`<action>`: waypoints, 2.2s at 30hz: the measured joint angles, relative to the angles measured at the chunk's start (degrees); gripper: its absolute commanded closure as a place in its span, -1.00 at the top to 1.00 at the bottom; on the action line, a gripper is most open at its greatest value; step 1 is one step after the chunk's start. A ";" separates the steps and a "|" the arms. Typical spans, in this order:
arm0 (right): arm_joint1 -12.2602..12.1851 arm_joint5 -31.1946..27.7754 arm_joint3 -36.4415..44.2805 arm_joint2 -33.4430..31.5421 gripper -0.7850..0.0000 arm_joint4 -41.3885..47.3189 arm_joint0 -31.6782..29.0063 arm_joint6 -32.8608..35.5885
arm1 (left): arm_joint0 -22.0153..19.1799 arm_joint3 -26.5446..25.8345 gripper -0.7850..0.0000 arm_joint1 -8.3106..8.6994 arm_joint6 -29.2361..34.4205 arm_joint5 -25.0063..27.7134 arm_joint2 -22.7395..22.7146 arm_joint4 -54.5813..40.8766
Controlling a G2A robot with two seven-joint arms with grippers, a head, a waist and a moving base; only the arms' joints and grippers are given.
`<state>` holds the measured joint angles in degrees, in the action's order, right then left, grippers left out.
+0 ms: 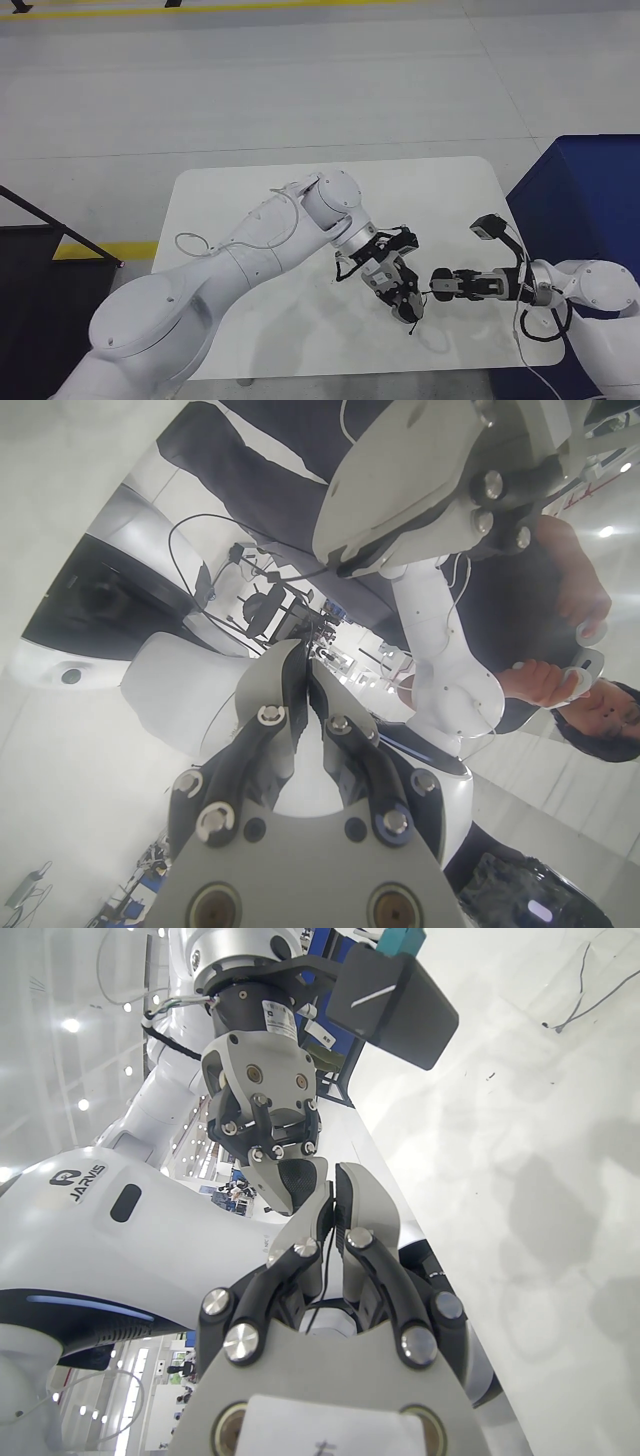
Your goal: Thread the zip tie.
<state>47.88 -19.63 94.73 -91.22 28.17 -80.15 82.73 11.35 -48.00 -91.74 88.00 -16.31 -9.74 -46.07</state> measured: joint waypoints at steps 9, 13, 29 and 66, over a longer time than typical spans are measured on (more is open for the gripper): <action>-0.18 -0.60 -0.23 0.13 -1.00 0.74 0.23 0.71 | 0.52 0.08 -1.00 0.97 0.00 -0.01 0.00 -1.40; -0.26 -0.70 -0.40 0.08 -1.00 1.26 0.18 0.85 | 0.79 -0.14 -1.00 1.12 0.00 -0.01 0.00 -1.33; -0.50 -0.32 -1.30 0.54 -1.00 2.19 0.71 1.27 | 2.16 0.74 -1.00 1.37 0.00 -0.03 0.00 -0.35; -0.93 0.11 -1.34 1.88 -1.00 1.37 1.48 0.15 | 0.03 -3.66 -1.00 2.97 0.00 -0.03 0.00 -0.02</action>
<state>46.95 -19.53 93.39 -89.34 29.54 -78.67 82.89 11.38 -51.66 -88.77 88.00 -16.34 -9.74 -46.09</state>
